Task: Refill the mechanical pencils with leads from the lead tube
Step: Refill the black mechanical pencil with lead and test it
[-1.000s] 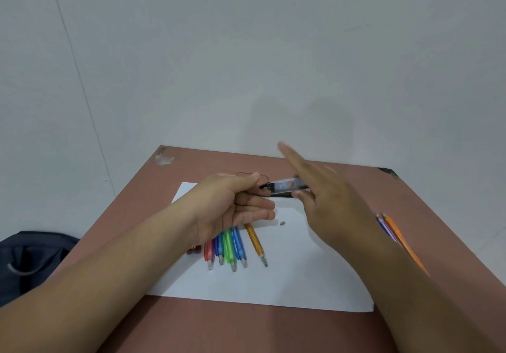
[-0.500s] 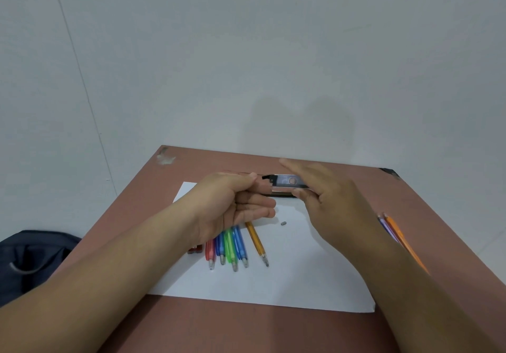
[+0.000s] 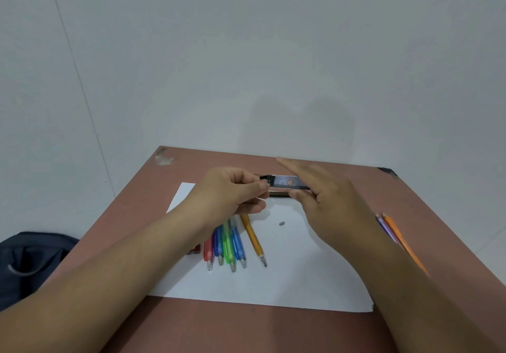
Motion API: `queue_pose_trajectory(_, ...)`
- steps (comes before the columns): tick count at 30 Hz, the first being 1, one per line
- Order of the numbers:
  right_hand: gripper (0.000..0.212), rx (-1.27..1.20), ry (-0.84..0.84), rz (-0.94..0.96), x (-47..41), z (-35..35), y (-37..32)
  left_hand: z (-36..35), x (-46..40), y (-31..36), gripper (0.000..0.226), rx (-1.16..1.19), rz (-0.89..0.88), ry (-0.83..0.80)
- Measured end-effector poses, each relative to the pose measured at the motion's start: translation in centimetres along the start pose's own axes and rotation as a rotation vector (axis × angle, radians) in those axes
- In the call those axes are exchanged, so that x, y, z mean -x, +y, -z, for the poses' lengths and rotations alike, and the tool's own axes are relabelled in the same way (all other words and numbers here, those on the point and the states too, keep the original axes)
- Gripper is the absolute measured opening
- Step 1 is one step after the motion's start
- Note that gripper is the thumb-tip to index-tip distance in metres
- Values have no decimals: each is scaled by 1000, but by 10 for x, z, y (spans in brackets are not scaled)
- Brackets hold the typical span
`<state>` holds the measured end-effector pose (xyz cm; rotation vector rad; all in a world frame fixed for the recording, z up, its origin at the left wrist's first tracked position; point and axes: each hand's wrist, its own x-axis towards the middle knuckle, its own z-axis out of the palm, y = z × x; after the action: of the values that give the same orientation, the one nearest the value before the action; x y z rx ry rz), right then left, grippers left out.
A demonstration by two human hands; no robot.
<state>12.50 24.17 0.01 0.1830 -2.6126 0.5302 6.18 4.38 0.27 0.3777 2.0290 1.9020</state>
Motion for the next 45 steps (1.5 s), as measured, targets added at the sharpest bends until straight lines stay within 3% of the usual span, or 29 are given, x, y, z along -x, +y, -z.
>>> queue_pose_trajectory(23,54,-168,21,-132,1,3,-1,6,-10,-8,10,-175,-217,153)
queue_pose_trajectory(45,53,-294,17,-227,3,3,-6,7,-12,-8,13,-210,-267,251)
